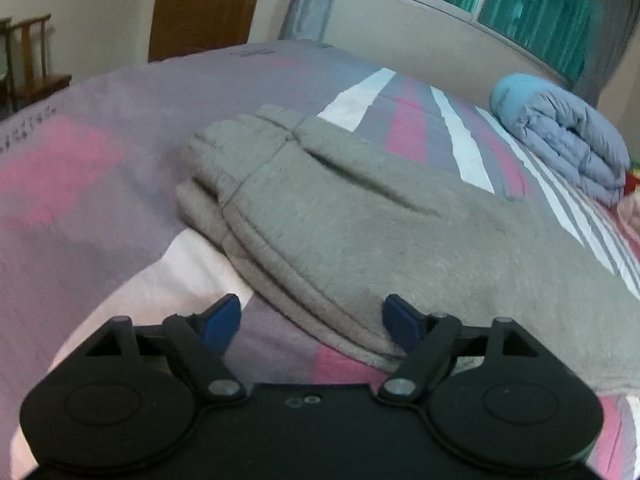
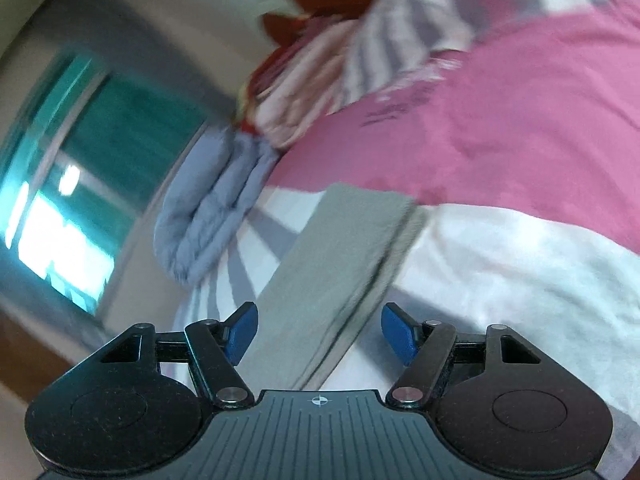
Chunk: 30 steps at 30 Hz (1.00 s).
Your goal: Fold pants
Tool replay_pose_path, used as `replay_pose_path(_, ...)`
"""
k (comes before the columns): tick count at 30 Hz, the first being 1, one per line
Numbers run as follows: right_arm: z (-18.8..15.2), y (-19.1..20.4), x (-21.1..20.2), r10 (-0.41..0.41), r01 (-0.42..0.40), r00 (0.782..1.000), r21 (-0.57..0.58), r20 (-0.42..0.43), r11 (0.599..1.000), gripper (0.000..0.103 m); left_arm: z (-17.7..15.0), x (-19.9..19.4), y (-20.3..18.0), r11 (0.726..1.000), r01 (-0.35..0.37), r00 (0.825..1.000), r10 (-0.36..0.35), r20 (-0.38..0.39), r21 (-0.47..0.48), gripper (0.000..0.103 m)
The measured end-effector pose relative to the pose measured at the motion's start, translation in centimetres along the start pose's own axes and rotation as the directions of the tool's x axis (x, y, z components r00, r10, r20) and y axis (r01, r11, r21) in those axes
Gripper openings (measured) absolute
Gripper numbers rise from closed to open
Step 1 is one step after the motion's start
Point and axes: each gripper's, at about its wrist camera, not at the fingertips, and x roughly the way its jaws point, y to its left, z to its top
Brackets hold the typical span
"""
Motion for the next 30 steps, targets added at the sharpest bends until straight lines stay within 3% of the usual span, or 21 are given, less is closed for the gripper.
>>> replay_pose_path(4, 1.7, -1.6, 0.2, 0.010, -0.012, 1.000, 0.084, 0.027, 0.996, 0.068, 0.0, 0.2, 0.0, 1.000, -0.004, 1.000, 0.004, 0.001, 0.026, 0.074)
replay_pose_path(8, 3.5, -2.2, 1.2, 0.045, -0.047, 0.999, 0.105, 0.019, 0.993, 0.041, -0.5, 0.2, -0.6, 0.999, -0.017, 1.000, 0.017, 0.009, 0.033, 0.077)
replay_pose_path(17, 5.2, -1.4, 4.2, -0.068, 0.073, 0.996, 0.091, -0.058, 0.993, 0.041, -0.4, 0.7, -1.1, 0.999, -0.026, 1.000, 0.025, 0.011, 0.038, 0.081)
replay_pose_path(18, 5.1, -1.4, 4.3, -0.066, 0.071, 0.996, 0.083, -0.064, 0.994, 0.036, -0.4, 0.7, -1.1, 0.999, -0.025, 1.000, 0.025, 0.013, 0.037, 0.081)
replay_pose_path(19, 5.1, -1.3, 4.5, -0.062, 0.067, 0.996, 0.066, -0.071, 0.996, 0.009, -0.4, 0.7, -1.1, 0.999, -0.025, 1.000, 0.025, 0.014, 0.037, 0.081)
replay_pose_path(20, 5.2, -1.2, 4.4, -0.068, 0.071, 0.995, 0.051, -0.071, 0.996, 0.004, -0.4, 0.7, -1.1, 0.999, -0.024, 1.000, 0.024, 0.014, 0.037, 0.081)
replay_pose_path(25, 4.7, -0.8, 2.5, -0.051, 0.051, 0.998, 0.021, -0.022, 0.998, 0.004, -0.4, 0.7, -0.9, 0.999, -0.018, 1.000, 0.017, 0.011, 0.036, 0.081)
replay_pose_path(28, 4.4, -2.1, 3.0, -0.088, 0.091, 0.995, 0.048, -0.055, 0.995, 0.005, -0.4, 0.6, -0.9, 0.999, -0.016, 1.000, 0.016, 0.010, 0.034, 0.081)
replay_pose_path(30, 4.5, -2.5, 2.2, -0.074, 0.077, 0.996, 0.080, -0.043, 0.994, 0.026, -0.4, 0.6, -0.9, 0.999, -0.014, 1.000, 0.014, 0.010, 0.035, 0.081)
